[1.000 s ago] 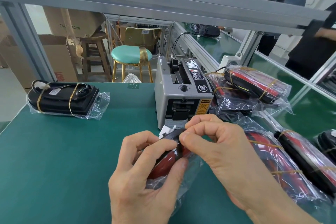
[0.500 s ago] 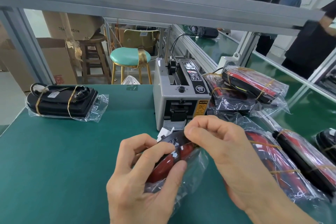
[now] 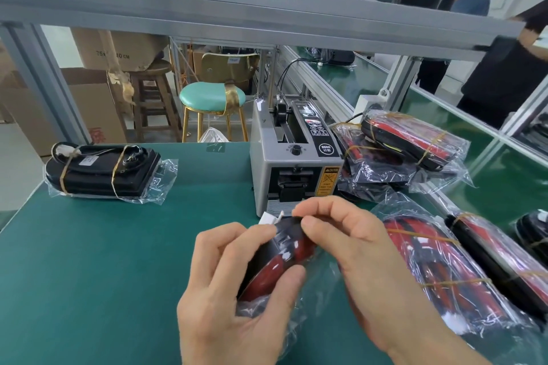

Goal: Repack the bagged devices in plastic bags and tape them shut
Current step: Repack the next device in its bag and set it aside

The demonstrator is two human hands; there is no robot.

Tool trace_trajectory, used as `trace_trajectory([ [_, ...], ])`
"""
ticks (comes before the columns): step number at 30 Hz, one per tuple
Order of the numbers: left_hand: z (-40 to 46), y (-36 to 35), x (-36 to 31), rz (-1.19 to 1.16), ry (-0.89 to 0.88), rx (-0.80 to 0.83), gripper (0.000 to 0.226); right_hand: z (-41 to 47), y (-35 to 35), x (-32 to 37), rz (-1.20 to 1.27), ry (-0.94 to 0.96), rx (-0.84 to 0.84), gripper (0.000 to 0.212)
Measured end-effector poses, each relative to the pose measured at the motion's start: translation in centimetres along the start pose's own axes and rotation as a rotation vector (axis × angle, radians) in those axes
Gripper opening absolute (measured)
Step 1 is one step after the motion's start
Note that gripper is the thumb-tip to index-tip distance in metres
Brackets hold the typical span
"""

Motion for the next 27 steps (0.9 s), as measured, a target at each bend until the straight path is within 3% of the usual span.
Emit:
trace_trajectory([
  [4,0.1,-0.7,-0.2,0.026,-0.007,0.076,0.038,-0.1,-0.9,0.3,-0.03,0.038,0.058,0.004],
  [7,0.5,-1.4,-0.4,0.088,-0.028,0.186,0.036,0.6,-0.4,-0.1,-0.057,0.055,0.048,0.018],
  [9,0.6,-0.4,0.0,0.111,-0.024,0.17,0.032,1.1,0.5,-1.6,-0.045,0.005,0.089,0.028],
  [12,0.3,2.9,2.6,-0.05,0.133,-0.042,0.025,0.8,-0.8,-5.7,-0.255,-0.135,0.3,0.074],
  [13,-0.5,3.7,3.9,-0.17,0.228,-0.142,0.029,0.7,-1.1,-6.2,-0.317,-0.116,0.324,0.077],
  [16,-4.4,4.6,7.6,-0.527,0.535,-0.401,0.043,1.1,0.1,-4.4,-0.383,0.08,0.17,0.043],
  [19,-8.0,3.7,9.6,-0.738,0.735,-0.5,0.046,1.0,-1.3,-2.5,-0.573,0.189,0.233,0.038],
  [22,-8.9,3.1,10.8,-0.882,0.789,-0.431,0.036,0.6,-3.2,-2.2,-0.583,0.172,0.364,0.043],
  [25,-7.7,3.4,10.6,-0.838,0.672,-0.211,0.028,-0.1,-3.8,-0.4,-0.889,0.44,0.223,0.051],
  [27,-7.3,2.7,10.1,-0.73,0.636,-0.01,0.045,-0.5,-4.6,0.2,-1.02,0.569,0.192,0.056],
])
Point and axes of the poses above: each hand's wrist, its own z-axis towards the middle knuckle, its own y-axis out of the back of the hand, x = y × z, the point moved 10 cm from there along z, towards the middle knuckle, and after that the axes turned 13 degrees about -y, right-handed, at the moved point
